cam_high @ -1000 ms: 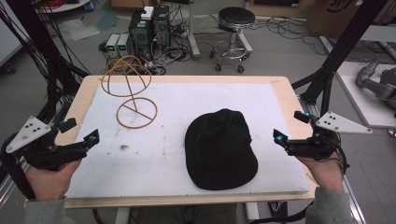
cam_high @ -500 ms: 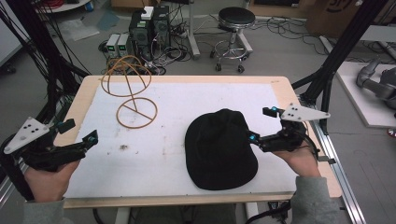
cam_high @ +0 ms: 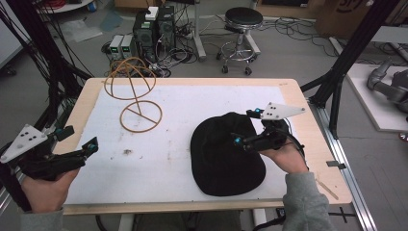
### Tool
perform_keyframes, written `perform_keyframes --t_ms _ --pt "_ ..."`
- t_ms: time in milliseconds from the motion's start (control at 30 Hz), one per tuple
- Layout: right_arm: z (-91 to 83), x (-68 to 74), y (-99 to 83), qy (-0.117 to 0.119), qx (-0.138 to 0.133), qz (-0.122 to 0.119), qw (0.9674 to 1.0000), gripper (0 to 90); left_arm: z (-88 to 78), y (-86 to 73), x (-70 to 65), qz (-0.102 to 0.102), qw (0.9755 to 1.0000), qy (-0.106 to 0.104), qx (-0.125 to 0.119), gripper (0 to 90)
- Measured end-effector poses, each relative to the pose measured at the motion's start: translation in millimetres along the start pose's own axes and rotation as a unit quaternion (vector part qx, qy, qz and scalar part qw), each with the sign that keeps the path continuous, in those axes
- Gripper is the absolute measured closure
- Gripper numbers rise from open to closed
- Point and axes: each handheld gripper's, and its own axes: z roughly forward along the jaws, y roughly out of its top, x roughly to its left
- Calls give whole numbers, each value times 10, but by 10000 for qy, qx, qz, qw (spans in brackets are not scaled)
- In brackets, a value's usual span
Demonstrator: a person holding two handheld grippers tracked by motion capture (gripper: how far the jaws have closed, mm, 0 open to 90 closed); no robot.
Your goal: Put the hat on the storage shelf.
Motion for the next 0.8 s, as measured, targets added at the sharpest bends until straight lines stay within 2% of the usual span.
perform_keyframes --t_ms 67,133,267,500,533,567,667,700,800 --pt "20 -1 3 -1 5 -21 10000 79 -8 -4 4 -7 10000 12 5 156" --pt "72 -3 10 52 5 -53 10000 158 -13 -7 6 -3 10000 21 7 156" --pt "118 -3 13 62 54 -27 10000 178 -22 -9 5 -12 10000 40 13 156" --pt "167 -39 -8 17 41 -42 10000 352 -29 -7 7 -6 10000 33 0 156" --pt "167 -39 -8 17 41 -42 10000 352 -29 -7 7 -6 10000 33 0 156" --pt "174 -42 -18 38 50 -61 10000 413 -31 -6 8 0 10000 31 4 156" --pt "183 -40 -29 53 85 -84 9999 455 -30 -6 7 -4 10000 31 3 156" --pt "191 -27 -41 33 107 -149 9998 533 -29 -6 5 -6 10000 34 1 156" --pt "196 -14 -51 45 115 -252 9996 660 -30 -6 7 -6 10000 42 -2 156"
